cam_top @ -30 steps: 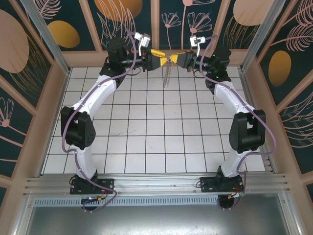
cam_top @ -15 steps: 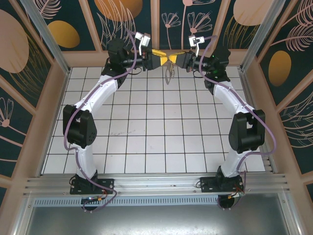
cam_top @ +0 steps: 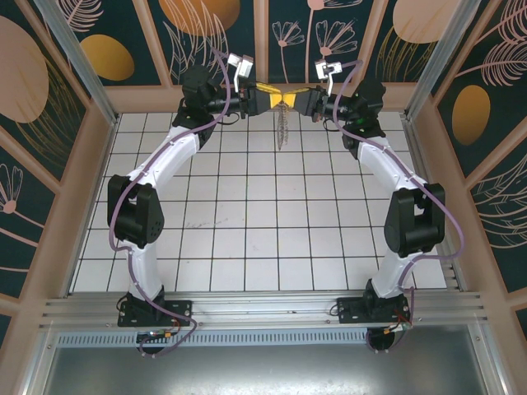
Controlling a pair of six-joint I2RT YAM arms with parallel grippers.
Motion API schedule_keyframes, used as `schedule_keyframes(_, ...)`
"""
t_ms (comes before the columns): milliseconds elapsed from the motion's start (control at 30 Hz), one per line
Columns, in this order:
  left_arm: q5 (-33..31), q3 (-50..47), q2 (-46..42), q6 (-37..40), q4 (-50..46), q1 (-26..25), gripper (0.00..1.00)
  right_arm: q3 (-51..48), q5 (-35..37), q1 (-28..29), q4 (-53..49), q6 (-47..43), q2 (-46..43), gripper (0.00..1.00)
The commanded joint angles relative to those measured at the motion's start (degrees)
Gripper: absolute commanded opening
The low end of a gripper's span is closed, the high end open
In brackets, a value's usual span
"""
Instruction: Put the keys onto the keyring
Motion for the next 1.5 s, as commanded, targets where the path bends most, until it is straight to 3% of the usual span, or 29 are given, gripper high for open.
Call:
schedule_keyframes(0, 1.9, 0.1, 0.9, -0.7, 2.9, -0.2, 0.28, 1.7, -0.7, 0.4, 3.7, 0.4, 0.5, 0.00)
schedule_keyframes(300, 2.5, -1.7, 0.3, -0.8, 4.2, -0.7, 0.20, 1.3, -0.3, 0.3, 3.9, 0.5, 0.5, 0.00)
schedule_keyframes(600, 2.3, -3.1, -0.4, -1.4, 6.1, -0.8, 0.00, 1.2, 0.1, 0.3, 4.1, 0.6, 0.5, 0.00)
schedule_keyframes(800, 1.2, -4.3, -1.0, -3.1, 8.9, -0.9, 0.00, 0.8, 0.6, 0.3, 5.1, 1.8, 0.2, 0.00)
schedule_keyframes(900, -0.4, -5.8, -1.8, -4.2, 10.8, -0.9, 0.00, -0.9, 2.4, -0.4, 7.1, 3.5, -1.0, 0.29)
schedule_keyframes(1000, -1.7, -7.4, -2.7, -5.5, 13.0, -0.9, 0.00, -3.7, 4.2, -1.5, 9.6, 5.1, -2.8, 0.42)
schedule_keyframes(1233, -3.2, -10.8, -4.8, -8.4, 18.1, -0.9, 0.00, -12.1, 8.2, -2.5, 14.3, 6.8, -7.2, 0.44)
schedule_keyframes(1467, -3.6, -11.6, -5.3, -10.2, 20.5, -0.9, 0.00, -15.7, 9.0, -1.9, 23.3, 12.7, -6.1, 0.44)
